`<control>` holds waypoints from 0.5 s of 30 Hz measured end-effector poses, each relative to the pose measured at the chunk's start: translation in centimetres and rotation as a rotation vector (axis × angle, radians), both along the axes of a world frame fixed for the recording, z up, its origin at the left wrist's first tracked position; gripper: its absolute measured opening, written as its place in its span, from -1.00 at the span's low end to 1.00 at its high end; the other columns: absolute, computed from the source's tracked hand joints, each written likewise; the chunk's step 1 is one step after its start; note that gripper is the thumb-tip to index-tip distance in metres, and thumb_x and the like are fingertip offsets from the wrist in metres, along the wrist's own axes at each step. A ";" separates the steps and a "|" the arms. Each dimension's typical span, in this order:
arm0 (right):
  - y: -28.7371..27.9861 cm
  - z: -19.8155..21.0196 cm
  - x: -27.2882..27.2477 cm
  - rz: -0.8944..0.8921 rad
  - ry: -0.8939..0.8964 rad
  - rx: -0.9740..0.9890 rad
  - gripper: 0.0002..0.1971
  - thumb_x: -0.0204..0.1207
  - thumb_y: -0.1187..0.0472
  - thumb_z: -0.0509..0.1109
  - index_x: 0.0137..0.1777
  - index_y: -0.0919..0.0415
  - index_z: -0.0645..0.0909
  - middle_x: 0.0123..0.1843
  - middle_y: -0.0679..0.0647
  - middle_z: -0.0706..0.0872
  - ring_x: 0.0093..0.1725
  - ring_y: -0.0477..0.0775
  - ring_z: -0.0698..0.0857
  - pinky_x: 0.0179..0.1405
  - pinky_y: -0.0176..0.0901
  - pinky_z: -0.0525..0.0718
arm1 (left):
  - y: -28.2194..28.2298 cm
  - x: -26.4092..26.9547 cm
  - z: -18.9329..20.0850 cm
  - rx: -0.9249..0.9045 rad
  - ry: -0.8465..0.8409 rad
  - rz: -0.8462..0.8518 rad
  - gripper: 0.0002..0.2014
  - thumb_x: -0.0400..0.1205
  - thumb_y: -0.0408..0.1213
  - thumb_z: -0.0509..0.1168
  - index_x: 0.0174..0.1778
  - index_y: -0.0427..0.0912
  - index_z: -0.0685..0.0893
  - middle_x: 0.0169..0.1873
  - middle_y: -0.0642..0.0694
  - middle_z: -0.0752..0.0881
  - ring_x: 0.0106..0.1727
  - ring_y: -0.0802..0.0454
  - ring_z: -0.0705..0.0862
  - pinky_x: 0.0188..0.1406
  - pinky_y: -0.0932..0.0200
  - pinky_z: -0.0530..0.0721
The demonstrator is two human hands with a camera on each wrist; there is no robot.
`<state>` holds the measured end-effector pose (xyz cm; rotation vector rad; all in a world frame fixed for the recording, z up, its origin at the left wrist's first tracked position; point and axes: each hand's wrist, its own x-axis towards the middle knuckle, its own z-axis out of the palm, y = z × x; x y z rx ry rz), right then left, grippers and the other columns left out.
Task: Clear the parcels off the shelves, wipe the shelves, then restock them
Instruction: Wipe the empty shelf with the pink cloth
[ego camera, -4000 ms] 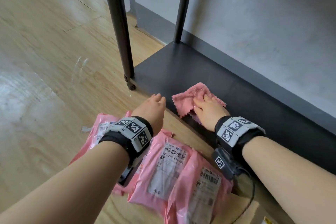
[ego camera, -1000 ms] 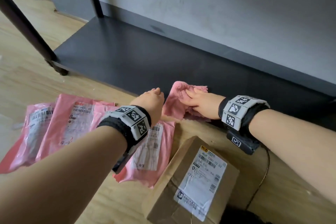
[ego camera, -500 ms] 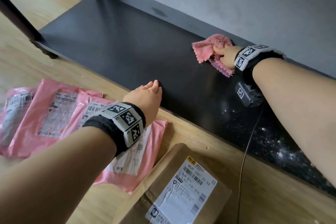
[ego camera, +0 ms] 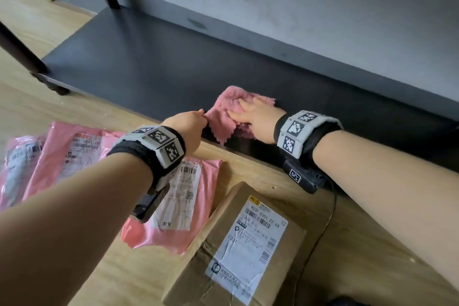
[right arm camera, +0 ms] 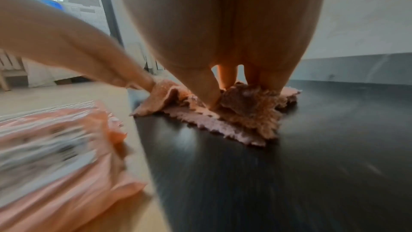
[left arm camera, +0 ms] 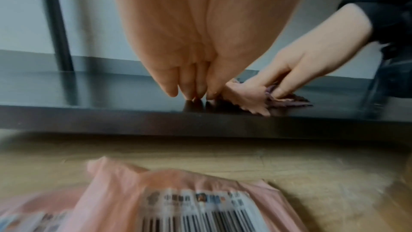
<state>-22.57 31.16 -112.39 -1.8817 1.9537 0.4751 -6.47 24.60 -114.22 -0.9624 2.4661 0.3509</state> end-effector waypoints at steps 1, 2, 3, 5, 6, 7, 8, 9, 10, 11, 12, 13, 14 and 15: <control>1.4 -0.3 0.1 -0.001 -0.032 0.001 -0.38 0.69 0.29 0.08 0.68 0.10 -0.09 0.70 0.15 -0.12 0.67 0.26 -0.08 0.62 0.02 -0.11 | -0.1 -0.3 0.0 -0.026 0.043 0.007 -0.57 0.64 -0.46 0.04 0.45 -0.22 0.42 0.46 -0.10 0.44 0.44 -0.09 0.49 0.33 0.01 0.55; 2.9 -0.7 -0.1 -0.007 -0.062 -0.009 -0.37 0.67 0.34 0.09 0.67 0.02 -0.04 0.71 0.12 -0.14 0.67 0.25 -0.12 0.62 0.01 -0.13 | 0.0 -0.7 0.0 -0.032 0.094 0.020 -0.62 0.63 -0.44 0.08 0.37 -0.21 0.48 0.36 -0.09 0.53 0.33 -0.12 0.58 0.24 0.00 0.61; 4.3 -1.0 -0.4 -0.011 -0.075 -0.025 -0.36 0.66 0.35 0.11 0.66 -0.06 -0.01 0.71 0.09 -0.15 0.67 0.24 -0.13 0.63 -0.01 -0.12 | 0.4 -1.2 0.3 -0.032 0.121 0.026 -0.65 0.61 -0.44 0.11 0.33 -0.20 0.50 0.30 -0.08 0.58 0.27 -0.13 0.62 0.19 -0.01 0.64; 6.4 -1.7 -0.9 -0.029 -0.072 -0.023 -0.39 0.67 0.21 0.18 0.64 -0.15 0.05 0.71 0.06 -0.16 0.67 0.24 -0.14 0.63 -0.06 -0.09 | 1.6 -2.5 0.8 -0.014 0.174 -0.020 -0.63 0.60 -0.44 0.11 0.34 -0.20 0.49 0.34 -0.10 0.56 0.31 -0.12 0.60 0.24 -0.05 0.62; 7.3 -1.9 -1.3 -0.056 -0.080 -0.016 -0.41 0.66 0.15 0.21 0.63 -0.18 0.08 0.71 0.05 -0.17 0.67 0.25 -0.15 0.62 -0.07 -0.08 | 2.2 -3.2 0.5 -0.002 0.203 -0.052 -0.60 0.60 -0.45 0.10 0.37 -0.21 0.48 0.37 -0.11 0.53 0.35 -0.12 0.57 0.29 -0.05 0.59; 8.0 -1.8 -1.5 -0.087 -0.097 -0.013 -0.40 0.66 0.15 0.24 0.62 -0.20 0.11 0.71 0.04 -0.17 0.67 0.24 -0.17 0.62 -0.07 -0.08 | 2.8 -3.8 0.3 0.011 0.221 -0.078 -0.58 0.60 -0.46 0.10 0.39 -0.21 0.46 0.40 -0.11 0.51 0.39 -0.11 0.55 0.32 -0.05 0.57; 8.5 -2.0 -2.0 -0.101 -0.105 -0.024 -0.39 0.65 0.18 0.25 0.62 -0.20 0.12 0.70 0.03 -0.16 0.67 0.23 -0.18 0.62 -0.07 -0.09 | 3.4 -4.3 0.2 0.023 0.224 -0.087 -0.57 0.59 -0.47 0.10 0.42 -0.21 0.44 0.41 -0.11 0.49 0.41 -0.09 0.53 0.35 -0.04 0.55; 8.9 -2.3 -2.6 -0.112 -0.108 -0.033 -0.37 0.65 0.24 0.24 0.63 -0.17 0.10 0.71 0.03 -0.15 0.67 0.22 -0.17 0.62 -0.06 -0.11 | 3.9 -4.9 0.2 0.031 0.212 -0.086 -0.56 0.60 -0.46 0.12 0.43 -0.20 0.42 0.43 -0.10 0.48 0.43 -0.07 0.51 0.36 -0.03 0.54; 9.0 -2.5 -3.3 -0.135 -0.107 -0.036 -0.34 0.64 0.31 0.20 0.64 -0.14 0.05 0.71 0.03 -0.15 0.67 0.21 -0.17 0.62 -0.06 -0.13 | 4.2 -5.5 0.0 0.033 0.220 -0.083 -0.56 0.62 -0.45 0.12 0.45 -0.19 0.39 0.45 -0.09 0.46 0.44 -0.07 0.49 0.37 -0.02 0.53; 8.8 -2.4 -4.1 -0.168 -0.093 -0.032 -0.31 0.63 0.38 0.15 0.65 -0.12 -0.01 0.71 0.03 -0.15 0.67 0.20 -0.16 0.62 -0.06 -0.14 | 4.5 -5.9 0.0 0.033 0.215 -0.079 -0.53 0.62 -0.45 0.12 0.49 -0.20 0.35 0.48 -0.09 0.42 0.47 -0.07 0.46 0.39 -0.02 0.52; 8.5 -2.5 -5.1 -0.197 -0.069 -0.018 -0.28 0.62 0.42 0.11 0.66 -0.09 -0.07 0.70 0.03 -0.17 0.67 0.19 -0.16 0.62 -0.06 -0.16 | 4.7 -6.3 -0.1 0.023 0.210 -0.083 -0.48 0.62 -0.47 0.12 0.54 -0.21 0.29 0.53 -0.10 0.36 0.51 -0.09 0.41 0.43 -0.02 0.48; 8.1 -2.3 -6.2 -0.218 -0.037 0.007 -0.28 0.62 0.45 0.07 0.67 -0.04 -0.13 0.70 0.04 -0.20 0.67 0.19 -0.17 0.61 -0.05 -0.18 | 4.6 -6.7 -0.1 0.021 0.188 -0.087 -0.44 0.61 -0.47 0.11 0.57 -0.23 0.23 0.56 -0.11 0.30 0.55 -0.10 0.35 0.47 -0.03 0.43; 7.5 -2.1 -7.4 -0.228 0.002 0.041 -0.29 0.64 0.44 0.06 0.67 0.01 -0.17 0.69 0.05 -0.23 0.67 0.19 -0.18 0.62 -0.02 -0.21 | 4.4 -7.1 -0.2 0.020 0.175 -0.087 -0.43 0.62 -0.45 0.10 0.59 -0.25 0.18 0.58 -0.13 0.25 0.57 -0.11 0.30 0.50 -0.03 0.38; 7.1 -1.9 -8.5 -0.229 0.050 0.068 -0.31 0.67 0.38 0.06 0.67 0.03 -0.20 0.69 0.07 -0.26 0.67 0.20 -0.18 0.64 0.04 -0.20 | 4.3 -7.4 -0.2 0.019 0.167 -0.070 -0.45 0.65 -0.39 0.07 0.60 -0.26 0.15 0.60 -0.15 0.21 0.60 -0.12 0.25 0.53 -0.03 0.32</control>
